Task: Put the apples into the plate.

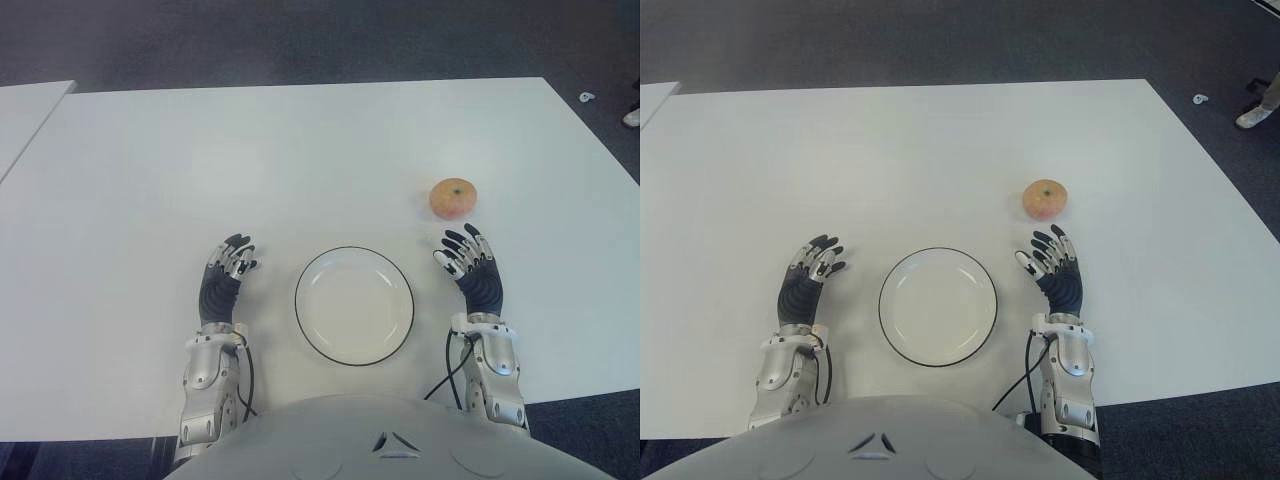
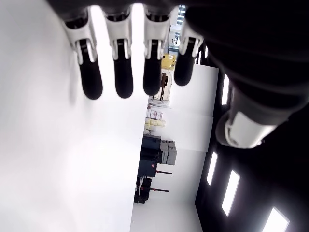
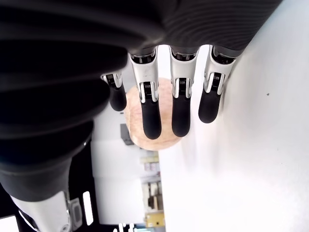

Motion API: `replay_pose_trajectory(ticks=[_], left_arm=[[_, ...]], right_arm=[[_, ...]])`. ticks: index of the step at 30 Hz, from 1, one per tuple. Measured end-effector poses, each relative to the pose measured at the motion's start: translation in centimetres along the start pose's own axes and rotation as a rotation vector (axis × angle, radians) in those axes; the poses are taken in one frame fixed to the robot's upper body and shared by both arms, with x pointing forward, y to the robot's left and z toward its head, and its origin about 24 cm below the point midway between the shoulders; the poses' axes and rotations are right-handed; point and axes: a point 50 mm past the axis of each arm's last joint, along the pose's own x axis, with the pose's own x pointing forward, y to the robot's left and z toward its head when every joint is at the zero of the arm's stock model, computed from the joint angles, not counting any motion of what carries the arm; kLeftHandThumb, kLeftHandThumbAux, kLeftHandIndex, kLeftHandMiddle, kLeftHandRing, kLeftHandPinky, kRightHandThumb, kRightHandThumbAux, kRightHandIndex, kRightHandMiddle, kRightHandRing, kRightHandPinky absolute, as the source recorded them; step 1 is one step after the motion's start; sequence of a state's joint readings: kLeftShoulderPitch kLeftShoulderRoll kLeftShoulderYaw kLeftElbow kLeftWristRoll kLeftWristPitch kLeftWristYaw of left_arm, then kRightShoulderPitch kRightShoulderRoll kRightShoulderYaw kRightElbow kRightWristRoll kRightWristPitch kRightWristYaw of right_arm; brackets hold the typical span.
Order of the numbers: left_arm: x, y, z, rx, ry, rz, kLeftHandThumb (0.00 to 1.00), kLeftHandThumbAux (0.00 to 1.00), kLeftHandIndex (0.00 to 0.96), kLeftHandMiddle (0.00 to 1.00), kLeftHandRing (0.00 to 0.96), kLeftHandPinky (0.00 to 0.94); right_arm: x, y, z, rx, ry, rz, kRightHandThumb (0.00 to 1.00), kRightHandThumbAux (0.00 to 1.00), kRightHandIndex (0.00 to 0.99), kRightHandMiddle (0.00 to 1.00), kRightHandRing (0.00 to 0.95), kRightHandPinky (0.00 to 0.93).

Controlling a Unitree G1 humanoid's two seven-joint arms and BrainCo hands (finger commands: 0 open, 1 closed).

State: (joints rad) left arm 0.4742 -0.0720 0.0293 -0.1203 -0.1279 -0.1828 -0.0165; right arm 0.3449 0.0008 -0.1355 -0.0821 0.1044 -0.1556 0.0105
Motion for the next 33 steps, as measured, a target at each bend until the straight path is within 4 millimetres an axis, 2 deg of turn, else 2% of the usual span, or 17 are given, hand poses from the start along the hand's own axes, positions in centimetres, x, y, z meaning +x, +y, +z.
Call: replay_pose_trajectory(ticks=[18,33], left_arm=[[-0.02,-0.13,-0.02,-0.003,-0.001,-0.003,0.385,0.596,0.236,0.244,0.266,0.313],[-0.01,-0.17,-0.05,-0.005,0.000,-0.003,0.386,0.595,0.234,0.239,0.260,0.302]], right_arm=[[-0.04,-0.06,0.04,-0.002,0.000,0.013,0.543,0.722,0.144,0.279,0.250,0.236],[0.03,-0.04,0.45,-0.001,-0.021,0.037,0.512,0.682,0.136,0.243,0.240,0.258]])
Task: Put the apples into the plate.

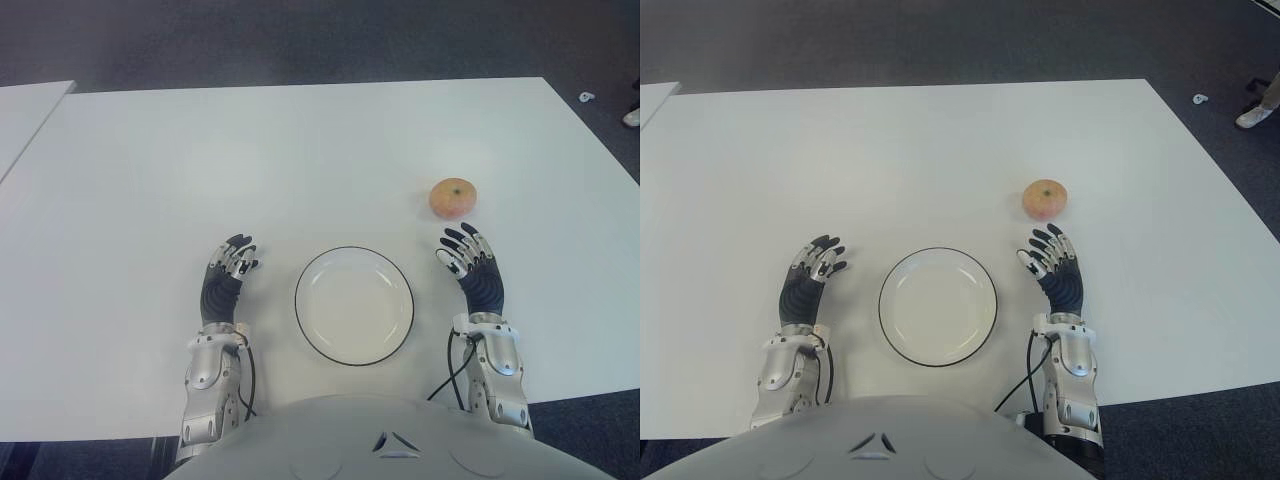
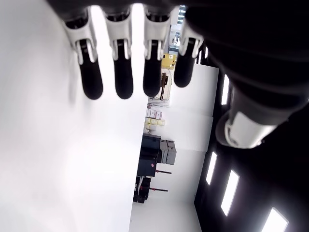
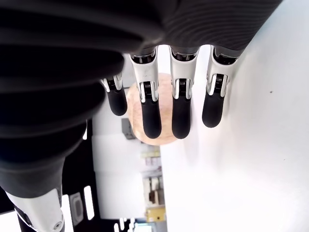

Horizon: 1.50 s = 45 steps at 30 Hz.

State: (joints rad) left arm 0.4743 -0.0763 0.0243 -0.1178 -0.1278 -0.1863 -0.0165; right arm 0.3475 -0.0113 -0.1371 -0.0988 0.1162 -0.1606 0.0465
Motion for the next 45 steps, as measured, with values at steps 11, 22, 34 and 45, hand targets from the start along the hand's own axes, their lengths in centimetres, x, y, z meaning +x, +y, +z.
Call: replay_pose_trajectory(ticks=[11,22,34,45], left_arm=[[0.2,-0.2,-0.1,-0.002,-0.001,-0.005,0.380,0.595,0.226,0.237,0.259,0.302],[0.4,-0.3,0.0,-0.008,-0.007,-0.008,0.389,0.597,0.219,0.238,0.262,0.303],[0.4,-0.2,-0.1,-0.010,-0.007,-0.005,0.385,0.584,0.205,0.228,0.255,0.301],[0.5,-0.2,-0.1,-0.013,-0.018,-0.007,0.388,0.580,0.219,0.229,0.255,0.300]], right_arm=[[1.8,-1.7,3.8,-0.083,-0.258,-0.003,0.559,0.618,0.158,0.224,0.226,0.238],[3.8,-1.6,8.3,-0.518,-0.617,-0.125,0.481,0.557,0.145,0.181,0.164,0.140],[5.9,-0.3,10.2,-1.007,-0.812,-0.158,0.512,0.486,0.114,0.132,0.085,0.026],[8.8,0.1,11.9,-1.382,-0.881,-0.139,0.505,0.471,0.094,0.114,0.053,0.000]])
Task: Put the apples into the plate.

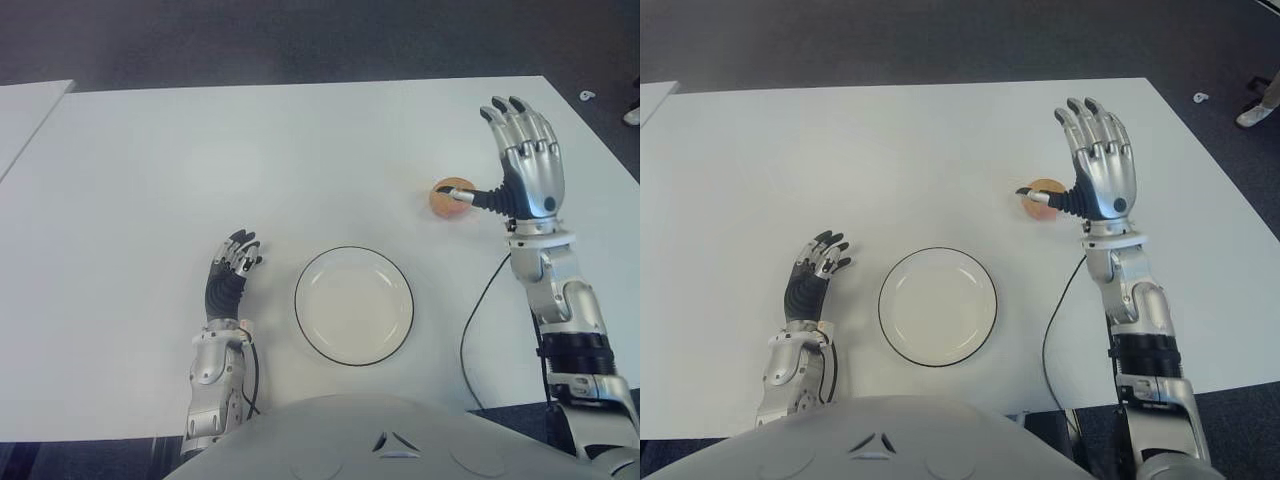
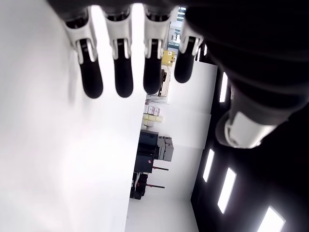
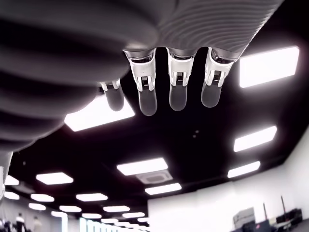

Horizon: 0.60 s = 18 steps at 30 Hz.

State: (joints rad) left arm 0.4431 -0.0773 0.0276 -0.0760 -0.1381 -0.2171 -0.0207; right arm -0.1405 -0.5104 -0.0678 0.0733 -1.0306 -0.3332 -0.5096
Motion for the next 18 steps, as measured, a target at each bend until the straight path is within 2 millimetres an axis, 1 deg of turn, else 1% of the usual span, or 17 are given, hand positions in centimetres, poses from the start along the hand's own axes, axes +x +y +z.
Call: replay_pose_trajectory(ticks=[3,5,9,11,18], left_arm=[[0.1,0.0,0.0,0.000,-0.001,-0.002,0.388,0.580,0.221,0.229,0.256,0.300],[0.1,0.0,0.0,0.001,-0.001,-0.001,0.391,0.581,0.224,0.232,0.257,0.303],[0.2,0.0,0.0,0.000,-0.004,-0.003,0.394,0.583,0.228,0.233,0.256,0.303],[0.2,-0.1,0.0,0.000,-0.005,-0.003,0.386,0.582,0.223,0.228,0.252,0.298],[0.2,-0.1,0.1,-0.001,-0.006,-0.005,0.389,0.582,0.225,0.229,0.255,0.298]], right_arm=[[0.5,0.2,0.0,-0.033,-0.009,0.017,0.502,0.473,0.092,0.111,0.051,0.000],[0.9,0.6,-0.1,-0.042,-0.012,0.035,0.491,0.474,0.085,0.100,0.039,0.000],[1.9,2.2,-1.1,-0.074,0.003,0.120,0.476,0.457,0.074,0.081,0.019,0.000],[2.3,3.0,-1.7,-0.091,0.017,0.159,0.429,0.423,0.059,0.065,0.007,0.000],[3.6,5.5,-3.0,-0.120,0.039,0.280,0.371,0.363,0.027,0.022,0.000,0.000]])
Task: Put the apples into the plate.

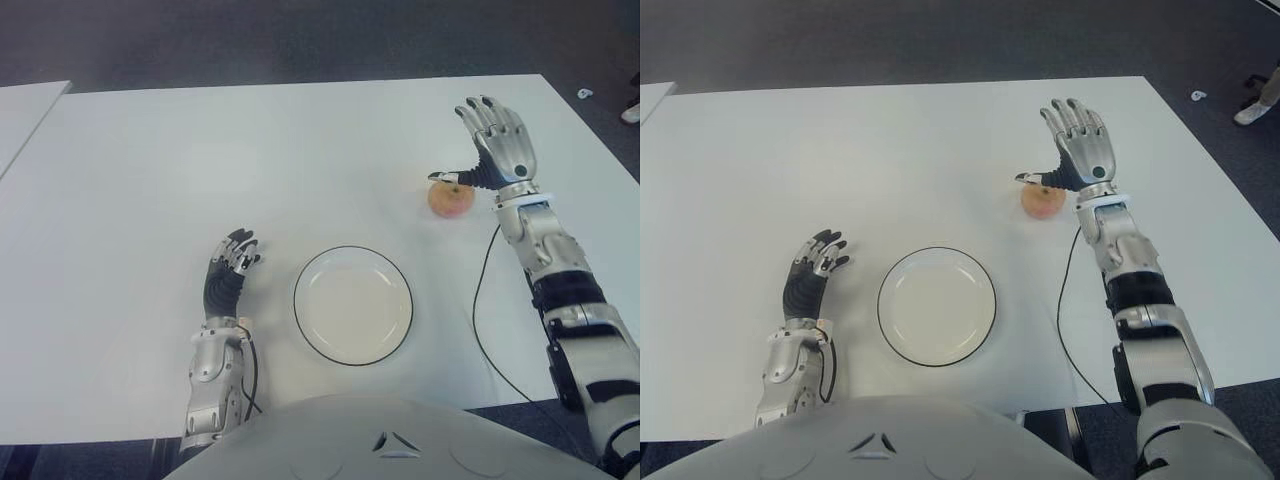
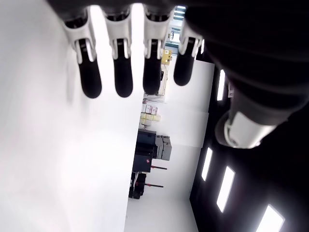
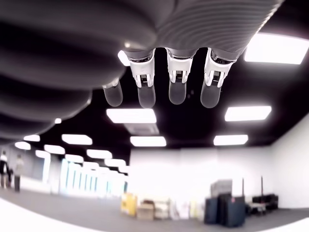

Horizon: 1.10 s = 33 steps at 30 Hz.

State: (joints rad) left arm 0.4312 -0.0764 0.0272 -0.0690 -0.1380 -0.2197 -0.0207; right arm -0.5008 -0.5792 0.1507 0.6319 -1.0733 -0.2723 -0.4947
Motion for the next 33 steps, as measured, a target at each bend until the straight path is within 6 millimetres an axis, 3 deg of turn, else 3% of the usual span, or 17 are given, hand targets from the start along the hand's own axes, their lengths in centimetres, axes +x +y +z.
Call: replay_pose_trajectory(ticks=[9,19,33], left_arm=[[-0.1,0.1,0.0,0.002,0.001,0.003,0.373,0.571,0.221,0.224,0.252,0.298],[-0.4,0.3,0.0,0.006,0.001,0.010,0.377,0.581,0.218,0.226,0.254,0.299],[-0.7,0.7,0.1,0.012,0.004,0.018,0.399,0.595,0.225,0.224,0.250,0.298]], right_arm=[[1.5,2.0,-0.5,0.107,0.010,0.171,0.393,0.360,0.031,0.021,0.008,0.051],[0.6,3.9,-0.2,0.193,0.035,0.241,0.407,0.381,0.041,0.036,0.018,0.036],[0.0,4.5,-0.5,0.232,0.086,0.249,0.432,0.432,0.038,0.039,0.024,0.037]])
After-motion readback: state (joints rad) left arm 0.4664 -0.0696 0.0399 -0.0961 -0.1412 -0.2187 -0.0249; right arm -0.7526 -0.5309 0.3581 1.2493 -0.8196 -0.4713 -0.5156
